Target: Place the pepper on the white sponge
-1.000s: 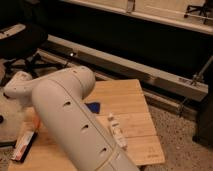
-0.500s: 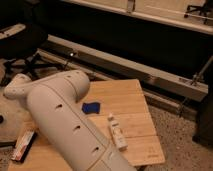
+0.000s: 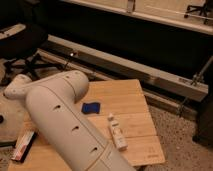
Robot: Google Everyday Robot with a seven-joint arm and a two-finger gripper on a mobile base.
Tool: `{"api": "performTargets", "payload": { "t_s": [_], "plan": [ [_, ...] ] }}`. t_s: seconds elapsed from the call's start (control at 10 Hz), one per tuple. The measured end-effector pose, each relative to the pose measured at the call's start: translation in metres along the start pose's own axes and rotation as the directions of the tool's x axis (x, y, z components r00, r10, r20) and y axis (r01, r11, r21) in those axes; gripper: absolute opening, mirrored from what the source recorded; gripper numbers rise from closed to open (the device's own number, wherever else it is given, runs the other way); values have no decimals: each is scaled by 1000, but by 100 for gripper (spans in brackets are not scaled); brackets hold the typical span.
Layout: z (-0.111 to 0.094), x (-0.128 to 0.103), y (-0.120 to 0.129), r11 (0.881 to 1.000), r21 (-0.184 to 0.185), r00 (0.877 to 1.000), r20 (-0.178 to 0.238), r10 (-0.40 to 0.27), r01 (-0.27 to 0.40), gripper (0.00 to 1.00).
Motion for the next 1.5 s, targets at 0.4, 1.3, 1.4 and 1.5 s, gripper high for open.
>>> {"api": "performTargets", "payload": {
  "t_s": [0.4, 1.3, 1.4, 1.5],
  "plan": [
    [-127, 87, 20, 982, 153, 964, -225, 143, -110, 0],
    [-226, 120, 270, 824, 295, 731, -382, 565, -483, 0],
    [-210, 101, 290, 804, 291, 721, -357, 594, -518, 0],
    [-199, 87, 303, 793, 284, 717, -339, 609, -539, 0]
  ]
}}
